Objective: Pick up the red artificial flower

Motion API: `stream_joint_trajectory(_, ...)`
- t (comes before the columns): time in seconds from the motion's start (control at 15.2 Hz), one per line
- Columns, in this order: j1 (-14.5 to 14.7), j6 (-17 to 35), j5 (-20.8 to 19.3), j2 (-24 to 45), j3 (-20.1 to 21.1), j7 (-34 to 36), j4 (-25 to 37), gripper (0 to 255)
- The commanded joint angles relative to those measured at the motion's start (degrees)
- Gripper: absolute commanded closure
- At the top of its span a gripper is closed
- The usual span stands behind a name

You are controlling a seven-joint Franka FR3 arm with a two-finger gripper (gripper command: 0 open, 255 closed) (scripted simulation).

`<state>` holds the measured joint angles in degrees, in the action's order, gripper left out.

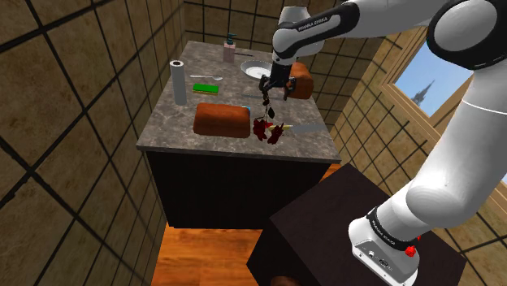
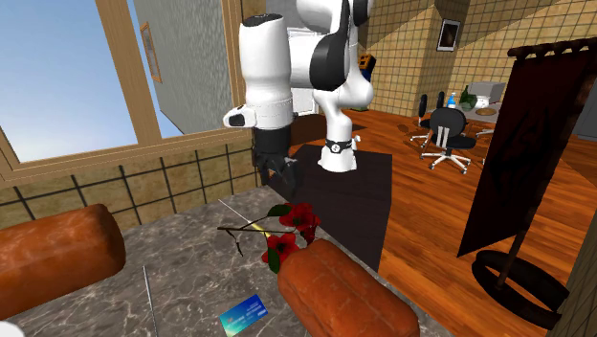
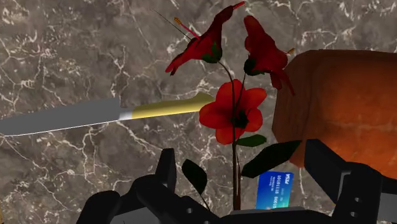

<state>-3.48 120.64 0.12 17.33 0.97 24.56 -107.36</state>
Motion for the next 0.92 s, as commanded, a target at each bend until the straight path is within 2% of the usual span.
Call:
stream_joint_trajectory(0.0, 0.1, 0.1, -0.4, 4.4, -0.4, 1.5, 4.4, 0)
stream_joint_trajectory(0.2, 0.0, -0.2, -0.8, 10.0, -1.1, 3.0, 10.4, 0)
stream_joint_trajectory(0.79, 0.0, 4.3, -0.8, 13.1, -1.2, 3.1, 9.0, 0)
stream_joint_trajectory(0.86, 0.0, 4.2, -0.8, 13.0, -1.2, 3.1, 8.9, 255)
